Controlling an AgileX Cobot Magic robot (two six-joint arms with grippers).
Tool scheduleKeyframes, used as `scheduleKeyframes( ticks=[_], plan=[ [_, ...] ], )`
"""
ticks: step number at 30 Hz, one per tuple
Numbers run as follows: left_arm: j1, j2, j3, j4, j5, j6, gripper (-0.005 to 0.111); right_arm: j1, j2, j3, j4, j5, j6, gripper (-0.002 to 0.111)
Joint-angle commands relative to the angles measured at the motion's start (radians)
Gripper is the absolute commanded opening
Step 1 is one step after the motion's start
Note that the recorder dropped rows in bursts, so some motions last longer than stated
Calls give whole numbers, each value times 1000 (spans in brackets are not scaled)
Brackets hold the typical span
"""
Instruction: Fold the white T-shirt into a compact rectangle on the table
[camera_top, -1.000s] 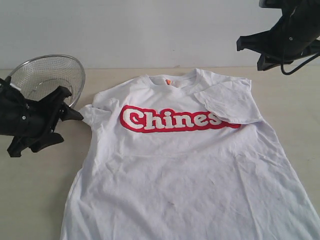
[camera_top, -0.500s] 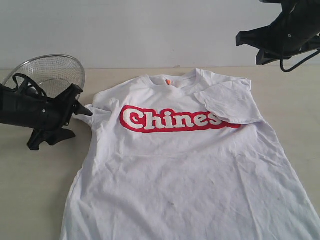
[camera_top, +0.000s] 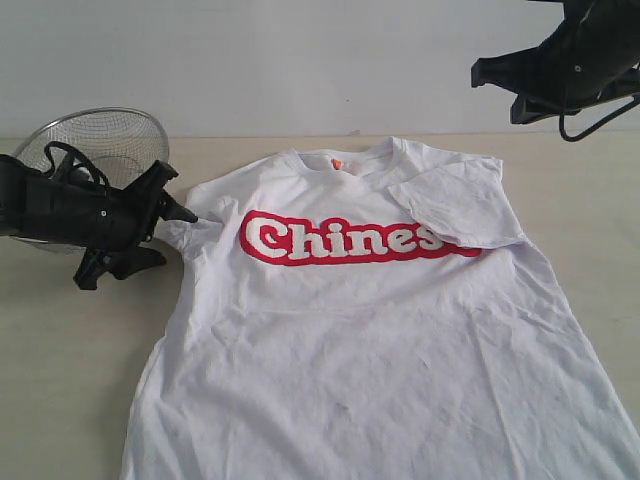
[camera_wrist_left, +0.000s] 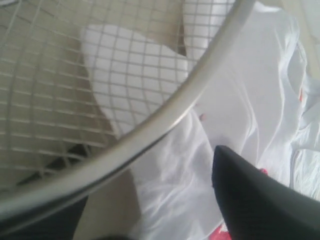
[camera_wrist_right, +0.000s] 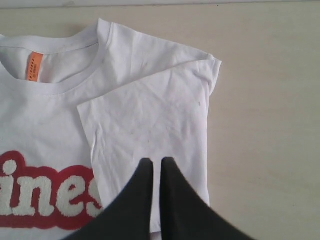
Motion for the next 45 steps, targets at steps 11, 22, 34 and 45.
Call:
scheduleKeyframes(
  ticks=[11, 22, 34, 45],
  plan=[
    [0, 33, -58, -3, 33, -8, 52, -6, -15, 0, 7, -28, 6, 0],
    [0, 33, -64, -3, 52, 88, 4, -6, -15, 0, 7, -28, 8, 0],
    [0, 4, -75, -3, 81, 218, 4, -6, -15, 0, 7, -28, 8, 0],
    [0, -99, -75, -3, 42, 300, 4, -6, -15, 0, 7, -28, 8, 0]
  ],
)
